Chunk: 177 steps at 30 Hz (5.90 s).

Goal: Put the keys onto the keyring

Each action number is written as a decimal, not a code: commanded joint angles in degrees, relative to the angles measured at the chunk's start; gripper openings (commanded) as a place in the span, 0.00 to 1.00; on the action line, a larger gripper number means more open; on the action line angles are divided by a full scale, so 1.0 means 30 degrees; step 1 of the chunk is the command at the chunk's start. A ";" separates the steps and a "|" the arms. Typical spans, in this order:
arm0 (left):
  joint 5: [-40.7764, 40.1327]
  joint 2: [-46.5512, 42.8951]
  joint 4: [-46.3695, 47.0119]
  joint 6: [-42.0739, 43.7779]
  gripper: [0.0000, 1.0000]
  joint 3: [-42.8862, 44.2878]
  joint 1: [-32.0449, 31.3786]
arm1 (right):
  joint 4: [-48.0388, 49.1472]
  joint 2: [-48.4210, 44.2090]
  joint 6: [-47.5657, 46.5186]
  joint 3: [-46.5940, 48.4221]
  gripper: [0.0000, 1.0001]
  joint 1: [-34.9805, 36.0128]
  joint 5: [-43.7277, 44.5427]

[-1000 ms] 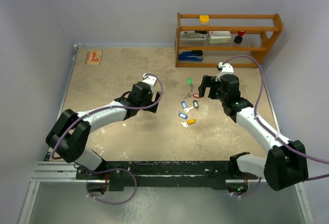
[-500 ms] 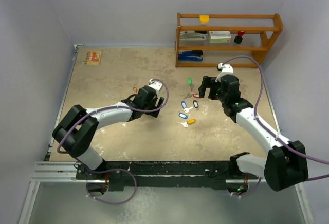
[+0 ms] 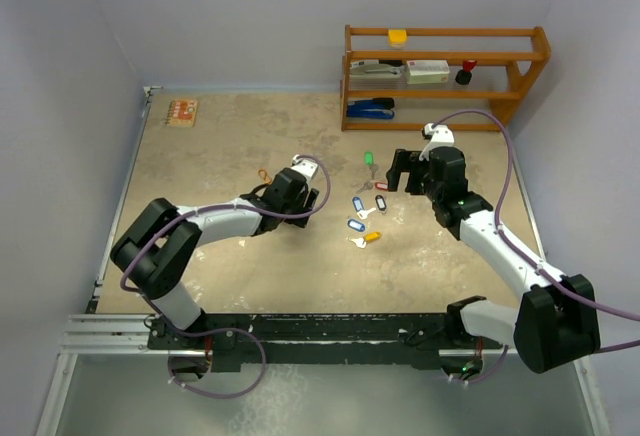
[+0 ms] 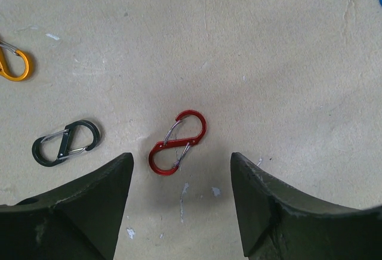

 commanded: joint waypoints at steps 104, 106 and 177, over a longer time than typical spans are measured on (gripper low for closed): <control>-0.0791 0.1500 0.0961 -0.2536 0.30 -0.1033 0.0248 | -0.0116 -0.1225 -0.0229 -0.0145 1.00 -0.0021 0.0217; -0.0758 0.1575 0.0975 -0.2538 0.27 -0.0991 0.0248 | -0.0130 -0.1206 -0.0229 -0.0105 1.00 -0.0031 0.0260; -0.7315 -0.0486 0.4265 -0.4823 0.00 0.4315 -0.0345 | -0.5922 1.0675 -0.0220 0.6642 0.35 0.3571 -0.2904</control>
